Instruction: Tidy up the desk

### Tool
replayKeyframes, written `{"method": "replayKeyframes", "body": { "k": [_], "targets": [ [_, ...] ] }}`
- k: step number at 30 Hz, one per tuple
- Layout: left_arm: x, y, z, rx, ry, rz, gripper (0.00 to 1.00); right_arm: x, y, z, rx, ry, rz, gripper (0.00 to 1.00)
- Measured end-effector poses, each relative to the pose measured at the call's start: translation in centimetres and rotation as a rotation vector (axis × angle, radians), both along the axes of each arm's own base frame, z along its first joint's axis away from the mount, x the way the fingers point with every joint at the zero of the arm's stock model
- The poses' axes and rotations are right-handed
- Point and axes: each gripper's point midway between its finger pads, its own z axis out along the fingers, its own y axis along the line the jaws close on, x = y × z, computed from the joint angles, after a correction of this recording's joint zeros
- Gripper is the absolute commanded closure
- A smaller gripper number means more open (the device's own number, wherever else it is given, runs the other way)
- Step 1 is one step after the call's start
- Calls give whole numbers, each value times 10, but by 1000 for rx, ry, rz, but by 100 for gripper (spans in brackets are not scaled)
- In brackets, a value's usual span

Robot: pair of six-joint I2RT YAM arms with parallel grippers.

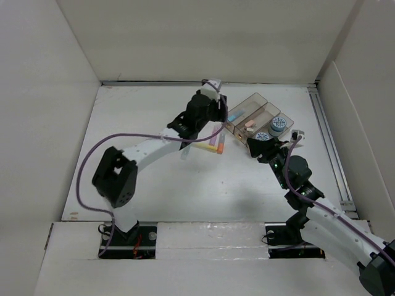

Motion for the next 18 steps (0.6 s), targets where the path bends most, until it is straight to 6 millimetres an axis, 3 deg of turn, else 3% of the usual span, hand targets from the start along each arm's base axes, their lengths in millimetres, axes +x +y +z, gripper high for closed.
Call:
{"method": "replayKeyframes", "body": {
  "k": [2,4,6,12,14,18],
  "targets": [
    [-18,30,12,-66,-22,55,45,0,1,-1,-2,3,1,49],
    [-32,61,6,-106,-11,118,44,1,2,-3,-5,7,9,50],
    [-39,89,-19,-108,31,188,43,2,4,-5,-8,12,15,49],
    [-71,146,-138,55,250,331,41,5,10,-15,-21,38,31,45],
    [-81,157,-160,102,293,358,42,5,10,-16,-24,43,33,45],
    [-83,164,-173,135,308,390,45,5,11,-16,-24,43,35,45]
  ]
}}
